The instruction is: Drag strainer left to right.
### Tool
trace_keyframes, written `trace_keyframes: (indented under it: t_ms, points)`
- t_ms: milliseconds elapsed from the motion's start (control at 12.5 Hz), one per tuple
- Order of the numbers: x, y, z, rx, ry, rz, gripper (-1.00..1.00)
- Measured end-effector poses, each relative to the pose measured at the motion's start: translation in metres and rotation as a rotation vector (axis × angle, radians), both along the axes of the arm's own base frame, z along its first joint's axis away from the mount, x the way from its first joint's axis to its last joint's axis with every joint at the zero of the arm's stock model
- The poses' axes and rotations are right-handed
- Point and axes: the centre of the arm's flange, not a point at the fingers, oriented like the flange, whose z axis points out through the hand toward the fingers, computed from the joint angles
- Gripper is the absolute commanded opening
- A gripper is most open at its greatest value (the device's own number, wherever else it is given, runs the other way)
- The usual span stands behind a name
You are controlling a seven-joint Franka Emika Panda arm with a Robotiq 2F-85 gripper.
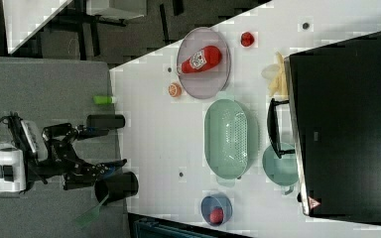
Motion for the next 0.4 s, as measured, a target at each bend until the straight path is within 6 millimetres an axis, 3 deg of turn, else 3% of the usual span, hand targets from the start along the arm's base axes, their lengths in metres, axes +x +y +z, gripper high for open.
trace_keyframes:
  t_ms: [160,400]
  points:
    - [-0.002,-0.001,-0.008,-0.008,0.042,0.000,1.00]
    - [0.010,0.006,-0.030,0.019,0.098,0.011,1.00]
